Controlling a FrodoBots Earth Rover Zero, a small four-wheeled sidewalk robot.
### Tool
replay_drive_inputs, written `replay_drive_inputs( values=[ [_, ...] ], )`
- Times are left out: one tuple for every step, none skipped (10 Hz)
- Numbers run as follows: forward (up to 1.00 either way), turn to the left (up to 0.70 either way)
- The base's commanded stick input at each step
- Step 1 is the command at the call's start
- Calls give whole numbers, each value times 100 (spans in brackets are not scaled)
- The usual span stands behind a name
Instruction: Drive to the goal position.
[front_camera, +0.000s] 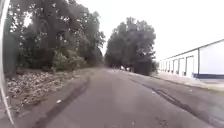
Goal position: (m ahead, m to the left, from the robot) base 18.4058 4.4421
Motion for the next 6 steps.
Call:
replay_drive_inputs(
  values=[
    [70,0],
    [70,0],
    [70,0],
    [70,0],
    [70,0],
    [70,0]
  ],
)
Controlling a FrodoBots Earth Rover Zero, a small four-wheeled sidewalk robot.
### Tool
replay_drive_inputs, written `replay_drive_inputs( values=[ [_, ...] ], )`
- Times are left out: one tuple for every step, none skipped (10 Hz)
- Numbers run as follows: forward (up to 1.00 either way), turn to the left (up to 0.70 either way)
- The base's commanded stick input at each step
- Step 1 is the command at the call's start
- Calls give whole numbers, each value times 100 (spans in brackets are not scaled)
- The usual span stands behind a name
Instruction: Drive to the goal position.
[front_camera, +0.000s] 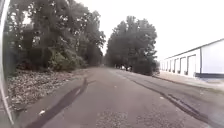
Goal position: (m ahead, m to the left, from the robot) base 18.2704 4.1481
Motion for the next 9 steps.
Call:
replay_drive_inputs(
  values=[
    [70,0],
    [70,0],
    [70,0],
    [70,0],
    [70,0],
    [70,0],
    [70,0],
    [70,0],
    [70,0]
  ],
)
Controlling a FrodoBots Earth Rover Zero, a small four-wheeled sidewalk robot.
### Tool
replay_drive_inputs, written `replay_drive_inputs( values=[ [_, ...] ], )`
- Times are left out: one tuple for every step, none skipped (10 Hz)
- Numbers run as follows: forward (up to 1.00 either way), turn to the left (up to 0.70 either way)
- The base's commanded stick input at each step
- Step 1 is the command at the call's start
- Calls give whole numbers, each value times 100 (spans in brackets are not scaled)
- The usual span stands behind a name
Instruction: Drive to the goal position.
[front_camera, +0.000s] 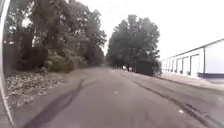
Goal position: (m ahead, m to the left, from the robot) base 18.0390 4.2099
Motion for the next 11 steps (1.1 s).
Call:
replay_drive_inputs(
  values=[
    [70,0],
    [70,0],
    [70,0],
    [70,0],
    [70,0],
    [70,0],
    [70,0],
    [70,0],
    [70,0],
    [70,0],
    [70,0]
  ],
)
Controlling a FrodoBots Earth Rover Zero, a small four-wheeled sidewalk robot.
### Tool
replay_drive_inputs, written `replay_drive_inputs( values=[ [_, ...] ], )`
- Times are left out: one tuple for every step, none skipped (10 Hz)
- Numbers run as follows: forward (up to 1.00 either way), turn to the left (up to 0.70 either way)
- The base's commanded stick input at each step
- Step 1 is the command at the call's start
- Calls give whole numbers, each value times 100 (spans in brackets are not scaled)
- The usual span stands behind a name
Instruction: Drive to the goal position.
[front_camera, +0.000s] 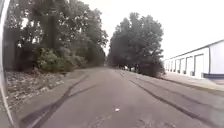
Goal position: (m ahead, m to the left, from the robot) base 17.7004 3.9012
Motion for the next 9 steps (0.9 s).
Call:
replay_drive_inputs(
  values=[
    [70,0],
    [70,0],
    [70,0],
    [70,0],
    [70,0],
    [70,0],
    [70,0],
    [70,0],
    [70,4]
  ],
)
